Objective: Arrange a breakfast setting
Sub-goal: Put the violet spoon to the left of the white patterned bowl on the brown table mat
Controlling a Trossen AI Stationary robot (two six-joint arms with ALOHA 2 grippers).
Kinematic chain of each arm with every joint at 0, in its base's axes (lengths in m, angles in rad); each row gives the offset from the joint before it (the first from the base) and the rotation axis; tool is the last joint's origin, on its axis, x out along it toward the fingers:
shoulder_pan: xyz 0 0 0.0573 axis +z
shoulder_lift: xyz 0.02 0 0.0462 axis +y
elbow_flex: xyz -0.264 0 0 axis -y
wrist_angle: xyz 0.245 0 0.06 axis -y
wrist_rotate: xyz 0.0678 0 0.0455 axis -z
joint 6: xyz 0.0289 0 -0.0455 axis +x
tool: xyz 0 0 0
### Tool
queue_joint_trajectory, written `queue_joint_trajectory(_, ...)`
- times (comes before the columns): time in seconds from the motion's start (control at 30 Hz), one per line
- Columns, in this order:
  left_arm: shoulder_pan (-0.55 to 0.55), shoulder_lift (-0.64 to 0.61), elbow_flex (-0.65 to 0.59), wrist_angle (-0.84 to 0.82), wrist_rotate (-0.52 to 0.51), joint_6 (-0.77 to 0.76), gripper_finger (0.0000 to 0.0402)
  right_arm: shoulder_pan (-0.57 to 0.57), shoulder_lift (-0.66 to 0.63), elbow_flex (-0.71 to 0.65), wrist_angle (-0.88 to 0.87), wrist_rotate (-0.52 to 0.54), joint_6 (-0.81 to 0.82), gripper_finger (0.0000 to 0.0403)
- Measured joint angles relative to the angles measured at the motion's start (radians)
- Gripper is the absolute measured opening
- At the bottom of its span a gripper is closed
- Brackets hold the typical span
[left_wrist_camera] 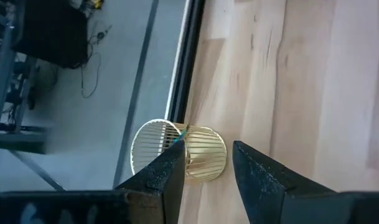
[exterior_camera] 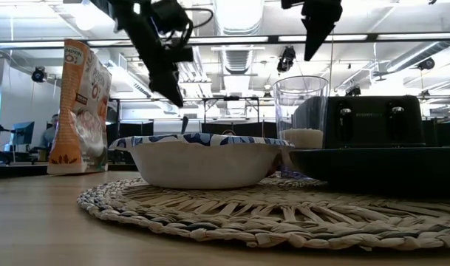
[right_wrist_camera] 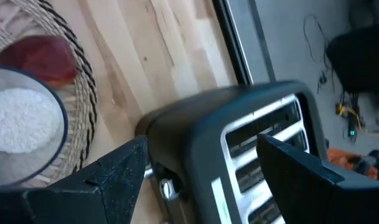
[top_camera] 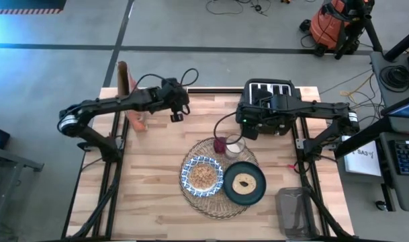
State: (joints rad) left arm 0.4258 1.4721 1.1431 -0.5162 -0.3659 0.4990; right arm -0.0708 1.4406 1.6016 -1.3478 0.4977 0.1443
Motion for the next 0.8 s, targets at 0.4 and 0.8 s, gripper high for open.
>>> queue_joint_trajectory(0.4, 0.078, 0.070, 0.000, 0.061, 0.047, 0.224, 0.0118, 0.001, -0.001, 0.000, -0.061, 0.000, 0.095, 0.0287)
queue_joint_trajectory(0.8, 0.144, 0.116, 0.000, 0.123, 0.097, 0.269, 0.0118, 0.001, -0.001, -0.001, -0.060, 0.000, 0.126, 0.0286)
